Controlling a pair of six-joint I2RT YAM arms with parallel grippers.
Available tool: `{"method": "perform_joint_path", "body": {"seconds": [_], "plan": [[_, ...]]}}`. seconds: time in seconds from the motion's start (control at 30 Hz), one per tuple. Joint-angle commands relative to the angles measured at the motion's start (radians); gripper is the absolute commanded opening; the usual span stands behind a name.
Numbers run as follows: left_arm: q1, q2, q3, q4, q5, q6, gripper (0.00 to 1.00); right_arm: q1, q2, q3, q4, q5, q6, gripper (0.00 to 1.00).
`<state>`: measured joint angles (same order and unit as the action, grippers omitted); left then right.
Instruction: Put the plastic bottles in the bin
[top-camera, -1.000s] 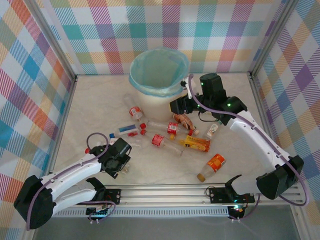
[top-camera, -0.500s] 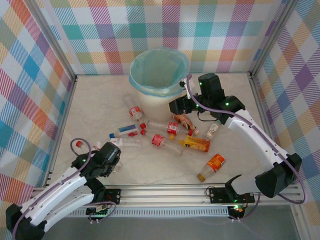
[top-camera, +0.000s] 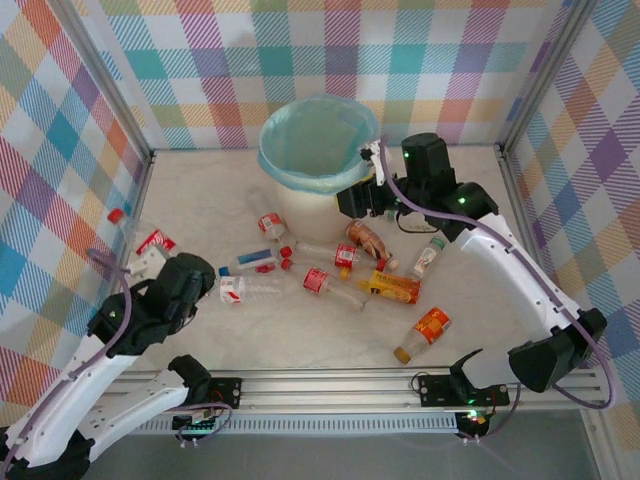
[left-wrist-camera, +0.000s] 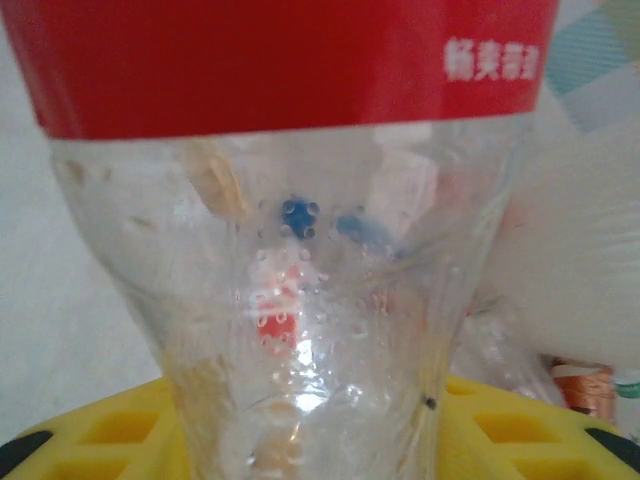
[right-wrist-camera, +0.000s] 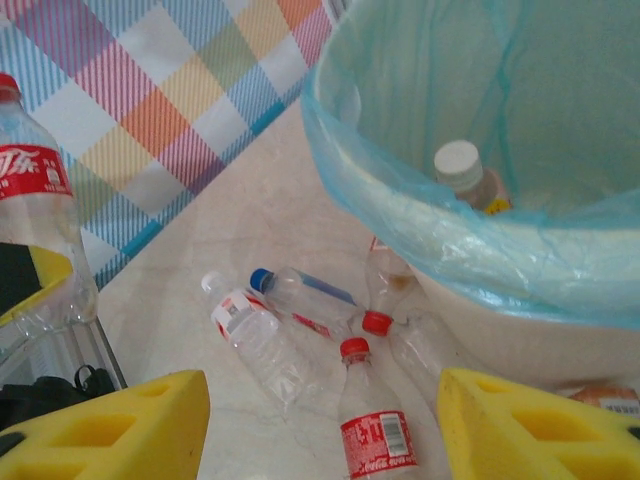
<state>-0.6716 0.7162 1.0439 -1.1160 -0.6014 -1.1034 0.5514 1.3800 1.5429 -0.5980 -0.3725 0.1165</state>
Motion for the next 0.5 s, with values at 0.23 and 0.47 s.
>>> {"method": "perform_joint_path", "body": {"seconds": [0.23, 0.47], "plan": [[-0.023, 0.235, 0.265, 0.337, 0.135, 0.725, 0.43, 0.005, -0.029, 0.138, 0.033, -0.102, -0.009, 0.62], [-0.039, 0.272, 0.29, 0.42, 0.502, 1.088, 0.43, 0.005, -0.036, 0.167, 0.121, -0.221, 0.043, 0.61]]}}
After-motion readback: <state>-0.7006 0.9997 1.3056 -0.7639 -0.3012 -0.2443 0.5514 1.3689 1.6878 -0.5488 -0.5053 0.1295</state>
